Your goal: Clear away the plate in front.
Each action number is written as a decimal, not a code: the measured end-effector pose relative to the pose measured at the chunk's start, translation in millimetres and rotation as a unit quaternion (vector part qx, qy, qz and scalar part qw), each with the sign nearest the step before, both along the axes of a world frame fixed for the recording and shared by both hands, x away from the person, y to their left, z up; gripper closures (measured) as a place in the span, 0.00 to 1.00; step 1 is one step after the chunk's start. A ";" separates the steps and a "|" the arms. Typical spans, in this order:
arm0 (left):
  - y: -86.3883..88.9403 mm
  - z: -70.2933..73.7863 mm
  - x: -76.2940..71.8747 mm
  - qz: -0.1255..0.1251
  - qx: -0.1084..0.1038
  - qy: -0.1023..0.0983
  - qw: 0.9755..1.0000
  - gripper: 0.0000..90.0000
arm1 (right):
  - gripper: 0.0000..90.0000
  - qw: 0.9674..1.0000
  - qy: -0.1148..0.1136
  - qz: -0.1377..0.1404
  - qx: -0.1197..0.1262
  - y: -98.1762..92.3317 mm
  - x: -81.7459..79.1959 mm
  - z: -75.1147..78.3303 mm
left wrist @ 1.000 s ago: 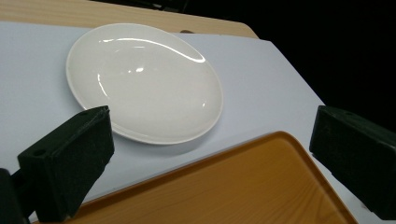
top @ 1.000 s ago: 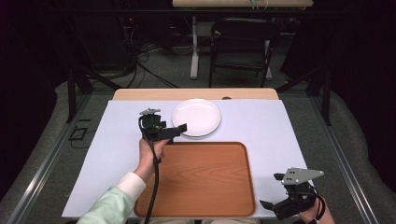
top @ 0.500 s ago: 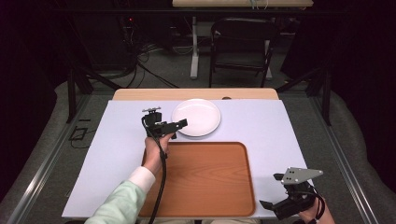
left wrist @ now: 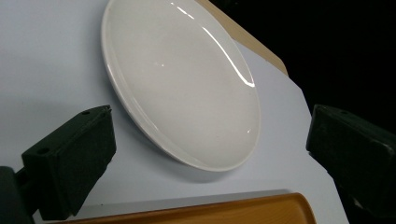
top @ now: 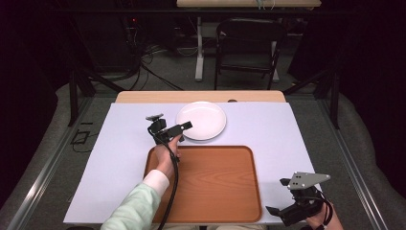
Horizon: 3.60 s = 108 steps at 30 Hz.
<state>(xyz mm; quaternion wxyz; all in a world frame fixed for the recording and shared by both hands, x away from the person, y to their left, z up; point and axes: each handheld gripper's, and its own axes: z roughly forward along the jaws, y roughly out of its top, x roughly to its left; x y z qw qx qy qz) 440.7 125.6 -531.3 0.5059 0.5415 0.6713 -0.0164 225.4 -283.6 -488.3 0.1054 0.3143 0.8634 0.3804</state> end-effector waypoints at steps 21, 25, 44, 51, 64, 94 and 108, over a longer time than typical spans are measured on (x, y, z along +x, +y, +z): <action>-15.2 -26.5 3.1 0.081 -0.056 0.039 0.994 0.30 | 0.00 1.000 0.000 0.005 0.000 0.1 0.0 -0.4; -17.2 -29.4 4.9 0.088 -0.062 0.045 0.993 0.37 | 0.00 1.000 0.000 0.005 0.000 0.1 0.1 -0.4; -20.0 -40.9 14.5 0.153 -0.072 0.078 0.982 0.65 | 0.00 1.000 0.003 0.007 0.000 0.6 0.4 -0.6; -17.8 -44.2 17.1 0.165 -0.079 0.078 0.980 0.73 | 0.00 1.000 0.004 0.007 0.001 0.4 0.7 -0.8; -13.5 -48.3 19.6 0.168 -0.084 0.090 0.978 0.90 | 0.00 1.000 -0.001 0.012 0.002 0.7 0.6 -0.5; -9.0 -46.7 15.4 0.144 -0.162 0.061 0.974 0.96 | 0.00 1.000 0.000 0.011 0.002 0.6 1.1 -0.7; -1.0 -19.1 22.5 0.087 -0.143 0.031 0.985 0.96 | 0.00 0.999 0.046 -0.016 -0.009 9.9 17.3 -3.4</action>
